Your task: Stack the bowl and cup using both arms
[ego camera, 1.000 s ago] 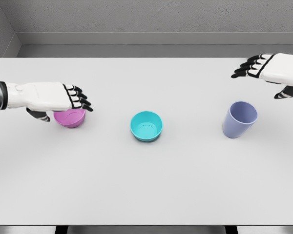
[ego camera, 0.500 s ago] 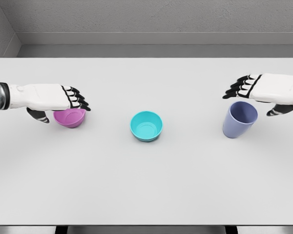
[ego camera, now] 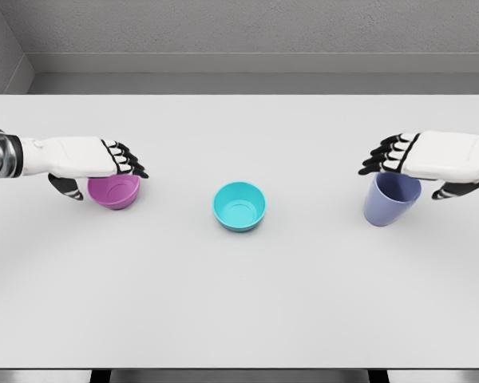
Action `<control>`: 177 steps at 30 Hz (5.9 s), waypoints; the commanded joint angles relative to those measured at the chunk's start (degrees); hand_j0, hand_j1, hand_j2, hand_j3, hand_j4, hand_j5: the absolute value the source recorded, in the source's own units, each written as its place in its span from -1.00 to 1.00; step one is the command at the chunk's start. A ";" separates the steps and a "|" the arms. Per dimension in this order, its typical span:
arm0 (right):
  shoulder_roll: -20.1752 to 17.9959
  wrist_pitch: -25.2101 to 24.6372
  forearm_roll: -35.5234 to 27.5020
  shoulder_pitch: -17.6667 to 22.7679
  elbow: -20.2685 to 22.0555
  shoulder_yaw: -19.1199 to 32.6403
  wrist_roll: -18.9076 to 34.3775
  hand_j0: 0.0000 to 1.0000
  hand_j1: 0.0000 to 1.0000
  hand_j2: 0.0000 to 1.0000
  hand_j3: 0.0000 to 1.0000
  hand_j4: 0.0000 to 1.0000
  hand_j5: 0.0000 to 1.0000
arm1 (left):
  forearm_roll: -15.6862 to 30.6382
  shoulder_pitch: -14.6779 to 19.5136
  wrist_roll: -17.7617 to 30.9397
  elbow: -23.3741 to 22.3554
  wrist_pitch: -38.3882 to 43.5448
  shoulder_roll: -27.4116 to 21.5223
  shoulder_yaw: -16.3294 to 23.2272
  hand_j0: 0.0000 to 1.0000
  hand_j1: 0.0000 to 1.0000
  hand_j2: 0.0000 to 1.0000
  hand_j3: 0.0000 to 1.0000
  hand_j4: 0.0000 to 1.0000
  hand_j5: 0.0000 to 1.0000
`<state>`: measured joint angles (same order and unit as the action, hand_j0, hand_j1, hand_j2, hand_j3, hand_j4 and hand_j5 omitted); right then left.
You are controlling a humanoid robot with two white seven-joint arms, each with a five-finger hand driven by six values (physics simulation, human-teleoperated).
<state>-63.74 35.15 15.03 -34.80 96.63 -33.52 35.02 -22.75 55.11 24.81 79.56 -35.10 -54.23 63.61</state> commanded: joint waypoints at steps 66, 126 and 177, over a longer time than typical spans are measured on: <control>2.21 -0.15 0.53 -0.97 -2.85 -2.43 -0.02 1.00 1.00 1.00 1.00 1.00 1.00 | -1.07 -1.05 -0.02 -5.38 0.10 4.22 -0.16 1.00 1.00 1.00 1.00 1.00 1.00; 3.80 -0.15 1.41 -1.93 -5.57 -3.84 -0.02 1.00 1.00 1.00 1.00 1.00 1.00 | -2.56 3.34 0.07 7.80 0.10 17.05 0.20 0.33 0.33 0.33 0.33 0.33 0.33; 4.24 -0.15 2.90 -2.99 -6.10 -6.03 -0.02 1.00 1.00 1.00 1.00 1.00 1.00 | 0.16 3.95 1.03 2.26 0.10 19.78 2.83 1.00 1.00 1.00 1.00 1.00 1.00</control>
<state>-59.49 35.14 17.91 -37.79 90.61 -39.51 35.02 -24.28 59.06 25.99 81.20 -35.11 -32.84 66.71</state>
